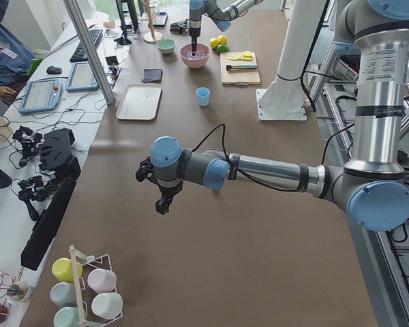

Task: Put ice and strawberries in cup
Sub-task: 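Reach the right gripper into the pink bowl and grasp an ice cube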

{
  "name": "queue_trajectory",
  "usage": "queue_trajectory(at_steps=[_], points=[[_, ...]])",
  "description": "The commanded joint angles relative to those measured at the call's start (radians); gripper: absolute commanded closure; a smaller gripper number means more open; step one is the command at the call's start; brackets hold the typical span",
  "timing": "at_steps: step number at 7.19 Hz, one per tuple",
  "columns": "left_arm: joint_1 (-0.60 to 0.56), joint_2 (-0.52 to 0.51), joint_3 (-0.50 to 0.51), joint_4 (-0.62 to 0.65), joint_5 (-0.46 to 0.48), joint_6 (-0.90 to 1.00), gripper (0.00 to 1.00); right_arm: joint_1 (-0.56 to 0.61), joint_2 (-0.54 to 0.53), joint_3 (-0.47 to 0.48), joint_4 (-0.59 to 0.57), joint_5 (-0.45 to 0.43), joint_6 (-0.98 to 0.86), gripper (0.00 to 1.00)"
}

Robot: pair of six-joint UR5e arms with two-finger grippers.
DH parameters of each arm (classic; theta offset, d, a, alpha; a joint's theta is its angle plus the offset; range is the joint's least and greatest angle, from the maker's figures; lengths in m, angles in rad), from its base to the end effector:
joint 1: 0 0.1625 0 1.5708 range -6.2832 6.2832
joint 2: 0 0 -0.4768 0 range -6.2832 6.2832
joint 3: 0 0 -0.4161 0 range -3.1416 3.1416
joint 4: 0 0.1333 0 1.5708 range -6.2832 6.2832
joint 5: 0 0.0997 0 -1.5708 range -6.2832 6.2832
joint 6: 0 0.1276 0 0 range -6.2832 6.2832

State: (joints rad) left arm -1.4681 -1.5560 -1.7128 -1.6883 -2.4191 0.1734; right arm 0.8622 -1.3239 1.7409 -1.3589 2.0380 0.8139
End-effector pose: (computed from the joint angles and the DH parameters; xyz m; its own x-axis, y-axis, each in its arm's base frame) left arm 0.0162 -0.5240 0.6442 0.6124 0.4114 -0.6751 -0.2083 0.9077 0.3642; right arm -0.3619 -0.5388 0.4898 0.7297 -0.0907 0.6777 -0.0061 0.9903 0.1392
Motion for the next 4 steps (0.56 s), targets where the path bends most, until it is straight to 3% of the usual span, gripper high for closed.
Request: queue_trajectory(at_steps=[1, 2, 3, 4], points=[[0.000, 0.001, 0.001, -0.001, 0.000, 0.000, 0.02, 0.001, 0.018, -0.023, -0.002, -0.001, -0.024, 0.35], [0.000, 0.001, 0.001, -0.001, 0.000, 0.000, 0.03, 0.003, 0.018, -0.024, -0.002, -0.001, -0.038, 0.39], [0.000, 0.001, 0.002, -0.001, 0.000, 0.000, 0.03, 0.003, 0.020, -0.023, -0.002, 0.001, -0.036, 0.57], [0.000, 0.001, 0.002, -0.001, 0.000, 0.000, 0.02, 0.001, 0.020, -0.020, -0.002, -0.001, -0.029, 0.91]])
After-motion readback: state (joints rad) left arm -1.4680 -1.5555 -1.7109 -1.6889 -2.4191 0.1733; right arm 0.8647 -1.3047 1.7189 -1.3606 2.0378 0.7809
